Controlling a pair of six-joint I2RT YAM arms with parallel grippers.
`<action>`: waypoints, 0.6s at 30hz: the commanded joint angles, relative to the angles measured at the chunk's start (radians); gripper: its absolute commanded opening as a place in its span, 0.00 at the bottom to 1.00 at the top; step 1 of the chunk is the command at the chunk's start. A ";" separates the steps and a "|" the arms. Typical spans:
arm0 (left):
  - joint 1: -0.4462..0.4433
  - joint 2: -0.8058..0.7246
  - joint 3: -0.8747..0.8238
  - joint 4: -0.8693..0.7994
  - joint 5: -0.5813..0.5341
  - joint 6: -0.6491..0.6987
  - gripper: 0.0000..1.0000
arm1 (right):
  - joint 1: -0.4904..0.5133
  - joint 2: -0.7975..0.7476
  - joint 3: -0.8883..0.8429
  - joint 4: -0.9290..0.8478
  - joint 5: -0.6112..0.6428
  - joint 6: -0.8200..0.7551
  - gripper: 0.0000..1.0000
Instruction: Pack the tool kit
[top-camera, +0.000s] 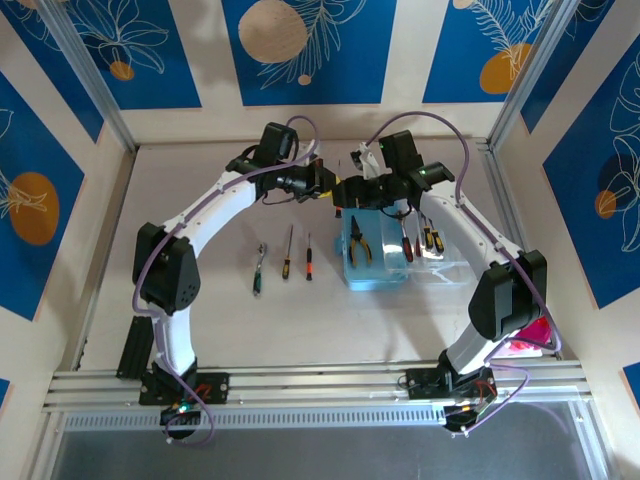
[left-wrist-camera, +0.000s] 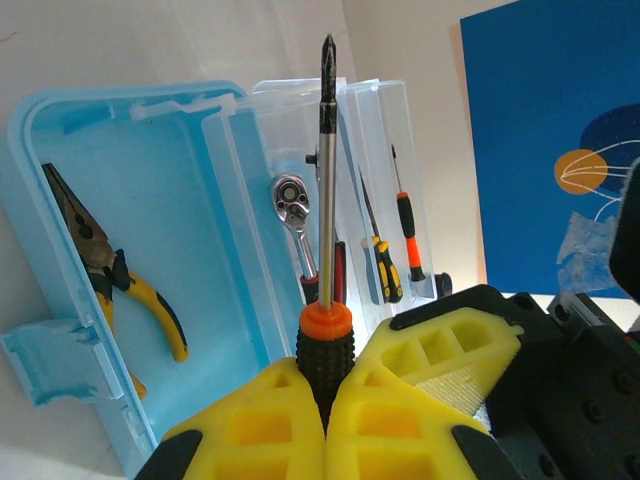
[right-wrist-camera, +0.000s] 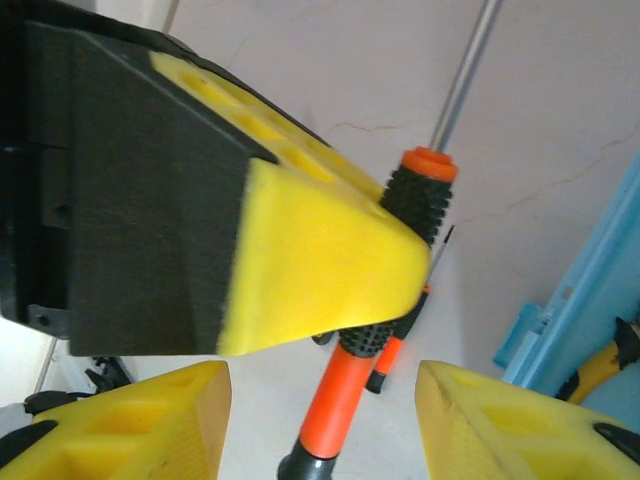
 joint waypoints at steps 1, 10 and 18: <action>-0.006 -0.044 0.004 0.013 0.032 -0.003 0.00 | -0.002 0.011 0.030 -0.040 0.023 -0.022 0.51; -0.007 -0.049 -0.002 0.029 0.052 0.001 0.00 | 0.019 0.070 0.070 -0.044 0.000 -0.010 0.24; -0.006 -0.048 -0.017 0.045 0.057 0.004 0.00 | 0.018 0.060 0.061 -0.032 -0.022 0.005 0.00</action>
